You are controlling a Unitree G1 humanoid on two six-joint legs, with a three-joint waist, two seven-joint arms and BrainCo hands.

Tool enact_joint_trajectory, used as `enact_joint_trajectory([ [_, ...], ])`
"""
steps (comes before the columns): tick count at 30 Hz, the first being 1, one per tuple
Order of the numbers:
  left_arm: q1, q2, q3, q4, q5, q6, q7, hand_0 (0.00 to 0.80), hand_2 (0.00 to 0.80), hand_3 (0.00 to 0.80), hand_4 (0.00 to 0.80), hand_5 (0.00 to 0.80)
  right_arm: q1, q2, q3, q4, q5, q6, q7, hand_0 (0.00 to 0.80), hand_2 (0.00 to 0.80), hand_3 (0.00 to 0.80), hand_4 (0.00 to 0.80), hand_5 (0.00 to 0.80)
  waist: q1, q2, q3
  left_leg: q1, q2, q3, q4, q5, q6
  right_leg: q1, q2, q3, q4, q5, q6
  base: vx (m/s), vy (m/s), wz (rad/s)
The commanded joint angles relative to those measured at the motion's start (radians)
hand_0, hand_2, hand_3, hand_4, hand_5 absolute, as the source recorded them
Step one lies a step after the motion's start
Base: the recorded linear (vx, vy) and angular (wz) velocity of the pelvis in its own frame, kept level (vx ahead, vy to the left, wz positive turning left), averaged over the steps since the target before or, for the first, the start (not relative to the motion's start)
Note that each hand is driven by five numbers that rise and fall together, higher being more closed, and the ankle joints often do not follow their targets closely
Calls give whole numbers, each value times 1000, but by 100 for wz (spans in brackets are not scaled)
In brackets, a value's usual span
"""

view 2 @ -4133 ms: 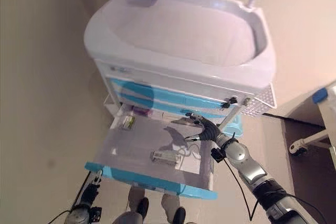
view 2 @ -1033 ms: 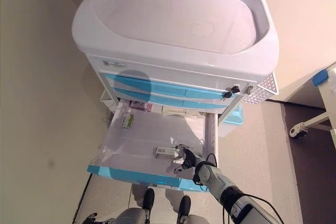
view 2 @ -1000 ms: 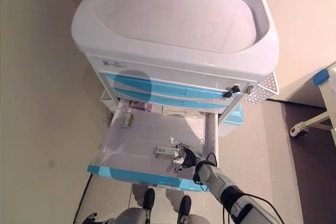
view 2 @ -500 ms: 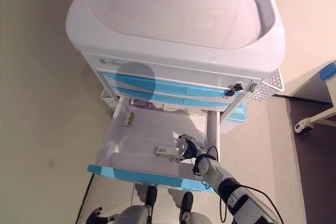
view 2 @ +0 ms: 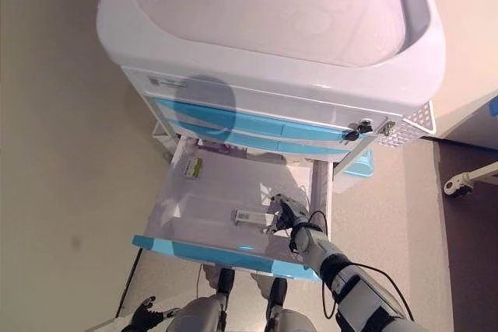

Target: Open the drawer and pick up the medicine

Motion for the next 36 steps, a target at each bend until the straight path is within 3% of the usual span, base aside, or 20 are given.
enact_joint_trajectory([
  [1,-32,-10,-42,35,-24,-14,15,0,0,0,0,0,-35,43,69,46,-66,9,11,56,56,56,56,56,21,3,9,-42,-51,-9,-16,15,19,-80,-23,0,92,43,53,-2,-8,7],
  [2,-36,-10,-43,40,-22,-14,15,0,0,0,0,0,-34,49,75,59,-76,10,14,398,398,398,398,398,22,3,9,-43,-51,-9,-16,15,19,-81,-24,-1,92,42,53,-3,-13,4],
  [4,-39,-13,-47,45,-23,-14,17,0,0,0,0,0,-32,58,83,71,-85,11,10,756,756,756,756,756,23,4,10,-46,-51,-11,-16,16,18,-82,-24,-2,91,42,52,0,0,0],
  [5,-39,-13,-47,45,-23,-14,17,0,0,0,0,0,-33,58,83,71,-85,10,10,800,800,800,800,800,23,4,10,-46,-51,-11,-16,16,18,-82,-24,-2,91,42,52,0,0,0],
  [26,-44,-14,-36,57,-23,-10,8,0,0,0,0,0,-12,13,48,-23,-56,-1,-1,800,800,800,800,800,4,-17,-6,-27,-38,-1,-16,4,15,-71,-13,7,88,35,48,1,-4,2],
  [31,-40,-4,-16,70,-7,-4,-3,0,0,0,0,0,0,-31,38,-137,-43,-22,22,800,800,800,800,800,-7,-30,-28,-10,-31,9,-16,-4,12,-54,-7,15,81,33,46,4,-5,-2],
  [36,-27,14,24,70,8,2,-23,0,0,0,0,0,23,-131,30,-382,-6,-64,110,800,800,800,800,800,-19,-49,-49,10,-24,21,-16,-12,9,-37,1,26,76,30,45,19,-24,-6],
])
